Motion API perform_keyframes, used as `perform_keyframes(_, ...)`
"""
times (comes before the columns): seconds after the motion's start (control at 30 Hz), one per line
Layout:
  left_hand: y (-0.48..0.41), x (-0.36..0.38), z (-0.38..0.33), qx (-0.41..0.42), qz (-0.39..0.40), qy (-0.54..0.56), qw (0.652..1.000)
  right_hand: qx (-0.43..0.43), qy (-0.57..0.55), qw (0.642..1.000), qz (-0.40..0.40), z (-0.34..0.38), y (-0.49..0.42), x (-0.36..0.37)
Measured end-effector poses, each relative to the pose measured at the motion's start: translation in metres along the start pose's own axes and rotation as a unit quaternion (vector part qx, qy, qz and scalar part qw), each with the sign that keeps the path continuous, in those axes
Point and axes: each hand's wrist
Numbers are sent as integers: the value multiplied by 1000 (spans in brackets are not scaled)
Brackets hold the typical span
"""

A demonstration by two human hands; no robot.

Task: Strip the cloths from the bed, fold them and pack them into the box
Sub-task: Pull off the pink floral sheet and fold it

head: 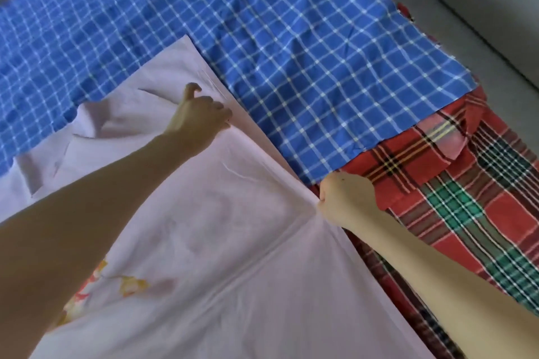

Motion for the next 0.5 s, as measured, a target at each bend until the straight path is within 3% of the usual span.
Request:
perform_keyframes(0.13, -9, 20, 9, 27, 52, 87, 994, -12, 59, 997, 39, 5, -13, -5)
perform_keyframes(0.27, -2, 41, 45, 7, 84, 169, 982, -36, 64, 997, -37, 21, -46, -39)
perform_keyframes(0.4, -2, 52, 89, 26, 185, 47, 981, -95, 120, 982, -115, 59, -120, -71)
perform_keyframes(0.5, -6, 63, 112, 30, 211, -52, 976, -78, 139, 984, -82, 79, -177, -91)
Point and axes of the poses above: each hand's wrist, its own y-axis away from the middle knuckle, its own x-axis out of the palm, z = x × y, and after that the axes turned 8 degrees about -y, right-handed
